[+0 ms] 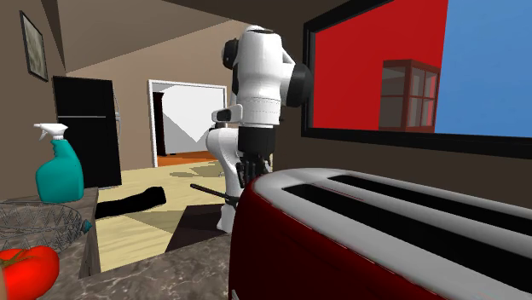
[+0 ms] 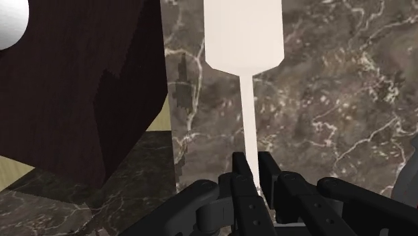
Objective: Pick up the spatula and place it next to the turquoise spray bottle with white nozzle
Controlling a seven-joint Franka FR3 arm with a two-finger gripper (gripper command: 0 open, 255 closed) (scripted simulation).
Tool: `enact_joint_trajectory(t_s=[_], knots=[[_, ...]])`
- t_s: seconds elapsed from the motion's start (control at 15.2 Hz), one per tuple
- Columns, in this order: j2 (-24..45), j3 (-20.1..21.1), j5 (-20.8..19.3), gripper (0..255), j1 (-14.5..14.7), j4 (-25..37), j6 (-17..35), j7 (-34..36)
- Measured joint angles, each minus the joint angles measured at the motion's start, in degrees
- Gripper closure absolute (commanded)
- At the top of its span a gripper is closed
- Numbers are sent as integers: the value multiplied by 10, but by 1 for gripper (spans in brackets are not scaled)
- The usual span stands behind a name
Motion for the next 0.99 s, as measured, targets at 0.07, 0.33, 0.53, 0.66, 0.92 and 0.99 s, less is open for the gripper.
enact_joint_trajectory(t_s=[0.07, 0.33, 0.53, 0.66, 0.92, 0.99], knots=[[-2, -1, -1, 255, -1, 5, -7, -1], [-15, -6, -1, 255, 0, 27, -41, -3], [-25, -11, -1, 255, 0, 45, -70, -5], [-32, -13, -1, 255, 1, 55, -86, -6], [-38, -18, -3, 255, 0, 80, -118, -8], [-42, -19, -4, 255, 0, 85, -126, -9]])
